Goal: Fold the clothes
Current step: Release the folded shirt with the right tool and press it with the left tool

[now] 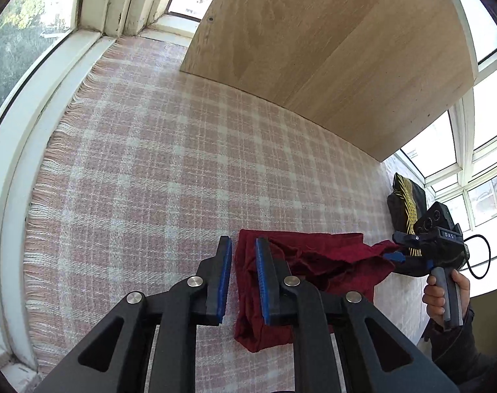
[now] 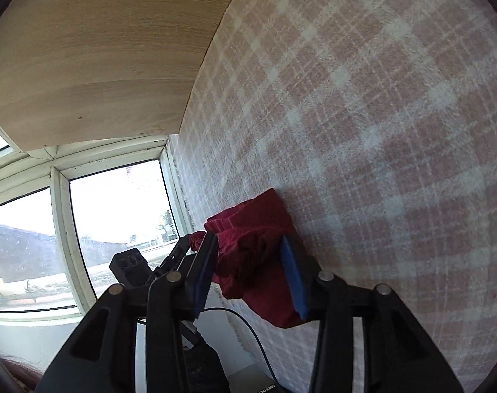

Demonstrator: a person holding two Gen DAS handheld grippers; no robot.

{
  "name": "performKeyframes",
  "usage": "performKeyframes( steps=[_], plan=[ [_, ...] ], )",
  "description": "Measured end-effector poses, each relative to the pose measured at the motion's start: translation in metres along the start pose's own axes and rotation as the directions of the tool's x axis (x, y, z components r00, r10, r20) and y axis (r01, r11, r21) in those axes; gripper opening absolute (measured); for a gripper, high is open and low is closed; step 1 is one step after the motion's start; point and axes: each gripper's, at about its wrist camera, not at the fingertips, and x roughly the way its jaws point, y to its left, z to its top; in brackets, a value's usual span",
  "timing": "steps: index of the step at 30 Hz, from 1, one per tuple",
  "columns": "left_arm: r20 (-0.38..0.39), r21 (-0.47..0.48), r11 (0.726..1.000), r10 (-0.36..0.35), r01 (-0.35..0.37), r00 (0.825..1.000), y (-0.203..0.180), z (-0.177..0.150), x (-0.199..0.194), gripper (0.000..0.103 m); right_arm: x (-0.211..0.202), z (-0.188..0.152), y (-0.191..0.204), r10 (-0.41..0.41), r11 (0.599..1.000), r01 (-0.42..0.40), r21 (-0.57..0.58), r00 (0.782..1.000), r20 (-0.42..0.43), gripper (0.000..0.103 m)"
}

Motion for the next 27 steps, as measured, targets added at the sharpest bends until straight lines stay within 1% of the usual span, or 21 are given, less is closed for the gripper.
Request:
performKeyframes(
  steps=[2,3,5,7,9,10,11,13,14,15,16,18,19,20,21,23,24,25,27],
  plan=[
    [0.015,0.019,1.0,-0.003,0.003,1.0,-0.003,-0.004,-0.01,0.013,-0.013,-0.003,0.012,-0.026,0.998,0.027,-0.052,0.999,0.024,0.042],
    [0.002,0.041,0.999,-0.018,0.018,1.0,-0.008,-0.011,-0.011,0.013,-0.019,-0.007,0.018,-0.041,0.996,0.044,-0.082,0.999,0.034,0.042],
    [-0.024,0.086,0.995,-0.048,0.049,0.999,-0.019,-0.024,-0.013,0.013,-0.024,-0.018,0.037,-0.063,0.982,0.069,-0.178,0.997,0.041,0.042],
    [-0.09,0.14,0.988,-0.056,0.069,0.994,-0.031,-0.036,-0.001,0.013,-0.012,-0.036,0.058,-0.113,0.953,0.102,-0.287,0.993,-0.022,0.042],
    [-0.156,0.192,0.977,-0.061,0.091,0.986,-0.043,-0.049,0.011,0.013,0.006,-0.052,0.069,-0.168,0.923,0.126,-0.365,0.982,-0.088,0.042],
    [-0.183,0.217,0.973,-0.045,0.085,0.982,-0.048,-0.053,0.02,0.013,0.017,-0.057,0.072,-0.195,0.907,0.137,-0.398,0.974,-0.111,0.042],
    [-0.202,0.234,0.969,-0.036,0.084,0.979,-0.052,-0.054,0.027,0.013,0.028,-0.062,0.074,-0.223,0.89,0.147,-0.432,0.966,-0.131,0.042],
    [-0.233,0.23,0.966,-0.061,0.116,0.971,-0.056,-0.052,0.042,0.013,0.047,-0.066,0.079,-0.28,0.859,0.176,-0.481,0.948,-0.153,0.042],
    [-0.236,0.233,0.967,-0.046,0.102,0.971,-0.057,-0.048,0.048,0.014,0.054,-0.067,0.082,-0.303,0.847,0.187,-0.497,0.939,-0.163,0.042],
    [-0.238,0.236,0.968,-0.03,0.087,0.971,-0.057,-0.043,0.053,0.018,0.061,-0.067,0.086,-0.314,0.841,0.193,-0.505,0.935,-0.166,0.042],
    [-0.231,0.233,0.968,-0.035,0.091,0.972,-0.057,-0.037,0.055,0.021,0.064,-0.066,0.09,-0.315,0.84,0.191,-0.508,0.934,-0.17,0.042],
    [-0.218,0.226,0.969,-0.047,0.097,0.975,-0.058,-0.023,0.059,0.025,0.066,-0.057,0.093,-0.32,0.845,0.2,-0.496,0.932,-0.168,0.042],
    [-0.192,0.213,0.973,-0.045,0.086,0.98,-0.056,-0.015,0.057,0.026,0.062,-0.051,0.094,-0.315,0.852,0.208,-0.481,0.936,-0.154,0.042],
    [-0.16,0.19,0.979,-0.039,0.069,0.986,-0.049,-0.007,0.052,0.026,0.063,-0.044,0.099,-0.314,0.859,0.225,-0.46,0.941,-0.126,0.042],
    [-0.131,0.163,0.985,-0.037,0.058,0.991,-0.044,0.0,0.047,0.026,0.058,-0.038,0.099,-0.334,0.858,0.259,-0.444,0.938,-0.097,0.042],
    [-0.057,0.135,0.991,-0.017,0.024,0.998,-0.037,0.004,0.03,0.026,0.041,-0.035,0.095,-0.383,0.844,0.33,-0.423,0.922,-0.045,0.042],
    [-0.02,0.12,0.993,-0.006,0.008,1.0,-0.034,0.007,0.022,0.029,0.032,-0.039,0.097,-0.375,0.841,0.328,-0.431,0.927,-0.026,0.042],
    [-0.013,0.123,0.992,-0.023,0.024,1.0,-0.034,0.003,0.015,0.035,0.024,-0.044,0.1,-0.358,0.838,0.318,-0.443,0.934,-0.007,0.042],
    [-0.026,0.137,0.99,-0.034,0.038,0.999,-0.033,-0.009,0.009,0.036,0.018,-0.063,0.111,-0.321,0.822,0.278,-0.498,0.947,0.0,0.042]
  ],
)
